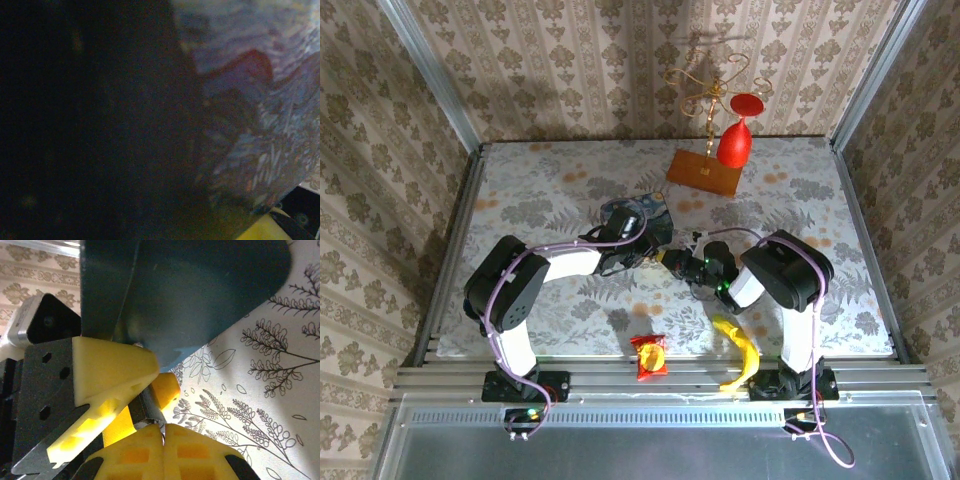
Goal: Unlock a padlock with a key
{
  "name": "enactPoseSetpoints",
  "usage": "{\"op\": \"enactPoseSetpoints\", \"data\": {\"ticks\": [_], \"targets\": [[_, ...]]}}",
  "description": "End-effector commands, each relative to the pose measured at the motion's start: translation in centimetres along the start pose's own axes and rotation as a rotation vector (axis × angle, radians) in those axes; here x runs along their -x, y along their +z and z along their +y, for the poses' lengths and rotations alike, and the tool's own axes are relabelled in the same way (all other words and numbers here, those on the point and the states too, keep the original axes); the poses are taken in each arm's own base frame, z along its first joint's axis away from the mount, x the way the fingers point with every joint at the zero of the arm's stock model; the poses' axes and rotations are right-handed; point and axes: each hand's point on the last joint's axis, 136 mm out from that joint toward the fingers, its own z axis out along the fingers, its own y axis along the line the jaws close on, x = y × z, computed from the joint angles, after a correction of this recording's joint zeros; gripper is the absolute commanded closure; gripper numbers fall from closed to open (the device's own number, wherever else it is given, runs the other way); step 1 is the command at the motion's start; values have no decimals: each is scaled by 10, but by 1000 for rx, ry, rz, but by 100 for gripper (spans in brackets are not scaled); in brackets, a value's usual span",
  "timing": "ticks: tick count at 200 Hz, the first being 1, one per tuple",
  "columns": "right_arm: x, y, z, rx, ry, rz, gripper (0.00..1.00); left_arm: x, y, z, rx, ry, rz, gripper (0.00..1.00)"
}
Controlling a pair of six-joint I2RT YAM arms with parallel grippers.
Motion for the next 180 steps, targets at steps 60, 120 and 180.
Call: {"op": "enactPoseSetpoints", "data": {"ticks": [60,120,180], "targets": [[17,2,-10,-6,321,-112,100,-23,-6,-50,-214,-7,91,76],[29,5,-9,1,344,-164,100,-23,-7,-51,-222,-5,92,51],[41,12,-5,24,399,-206,100,-14,-29,-50,-207,55,42,0]]}}
